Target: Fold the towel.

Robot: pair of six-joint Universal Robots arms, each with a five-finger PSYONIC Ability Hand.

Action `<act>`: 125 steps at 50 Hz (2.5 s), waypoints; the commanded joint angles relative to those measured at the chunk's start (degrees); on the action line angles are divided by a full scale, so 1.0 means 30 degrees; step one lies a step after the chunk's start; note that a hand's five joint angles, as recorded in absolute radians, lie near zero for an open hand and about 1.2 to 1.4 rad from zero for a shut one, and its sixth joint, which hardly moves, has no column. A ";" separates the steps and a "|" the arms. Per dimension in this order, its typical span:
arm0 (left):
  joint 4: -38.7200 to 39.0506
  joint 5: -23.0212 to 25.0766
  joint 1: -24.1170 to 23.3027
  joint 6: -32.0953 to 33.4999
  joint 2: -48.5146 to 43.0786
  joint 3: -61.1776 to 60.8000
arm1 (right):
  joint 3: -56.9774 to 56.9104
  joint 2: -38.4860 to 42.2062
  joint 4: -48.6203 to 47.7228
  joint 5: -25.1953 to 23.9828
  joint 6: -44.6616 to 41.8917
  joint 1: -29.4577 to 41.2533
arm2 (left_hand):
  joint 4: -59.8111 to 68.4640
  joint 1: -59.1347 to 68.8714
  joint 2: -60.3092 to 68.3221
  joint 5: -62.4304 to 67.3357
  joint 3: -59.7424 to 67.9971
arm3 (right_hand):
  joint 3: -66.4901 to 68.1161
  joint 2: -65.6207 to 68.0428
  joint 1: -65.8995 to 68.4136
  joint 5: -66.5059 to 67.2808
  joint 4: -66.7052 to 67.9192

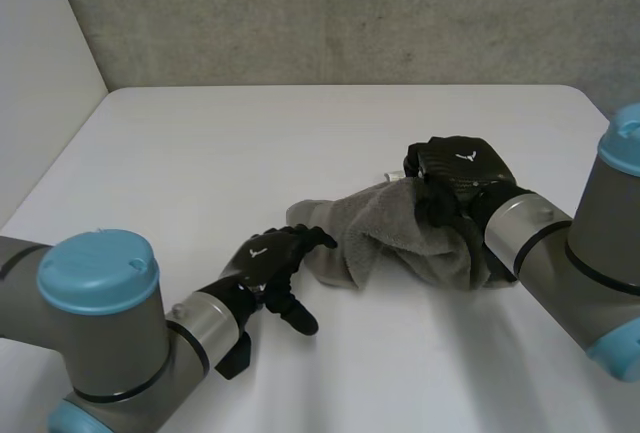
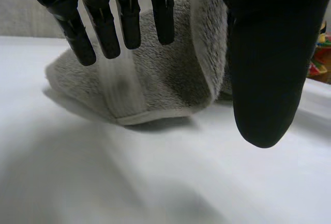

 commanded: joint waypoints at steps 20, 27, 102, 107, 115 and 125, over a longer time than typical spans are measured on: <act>0.2334 -0.1866 -0.1281 -0.5376 -0.2389 0.3051 | 0.2777 -0.2799 -0.1484 -0.0387 0.4458 0.0839 | 1.9619 1.9616 1.9619 1.9707 1.9622 | 0.1388 0.1896 0.1709 0.1699 0.1118; 0.3158 -0.3392 -0.1164 -0.3647 -0.2712 0.6246 | -0.0770 -0.1188 -0.1220 -0.0915 0.1528 0.0809 | 1.9667 1.9664 1.9667 1.9755 1.9670 | 0.1388 0.1896 0.1709 0.1699 0.1118; 0.5912 -0.3246 0.2996 0.6841 0.9885 -0.6820 | 0.4612 -0.2446 0.3795 -0.3405 -0.4215 -0.3906 | 1.9667 1.9664 1.9667 1.9755 1.9670 | -1.8435 -1.7927 -1.8115 -1.8125 -1.8705; 0.5912 -0.3216 0.2996 0.6841 0.9827 -0.6762 | 0.6520 -0.2477 0.1512 -0.3434 -0.3135 -0.3995 | 1.9667 1.9664 1.9667 1.9755 1.9670 | -1.8163 -1.7655 -1.7842 -1.7852 -1.8433; 0.5941 -0.3246 0.3026 0.6841 0.9827 -0.6791 | 0.7112 -0.0228 -0.1010 -0.3376 -0.2281 -0.3733 | 1.9667 1.9664 1.9667 1.9755 1.9670 | -1.7489 -1.6981 -1.7168 -1.7178 -1.7759; 0.5970 -0.3245 0.3026 0.6812 0.9856 -0.6791 | 0.5675 0.2357 -0.3271 -0.2878 -0.1812 -0.3058 | 1.9667 1.9664 1.9667 1.9755 1.9670 | -1.2273 -1.1765 -1.1953 -1.1963 -1.2543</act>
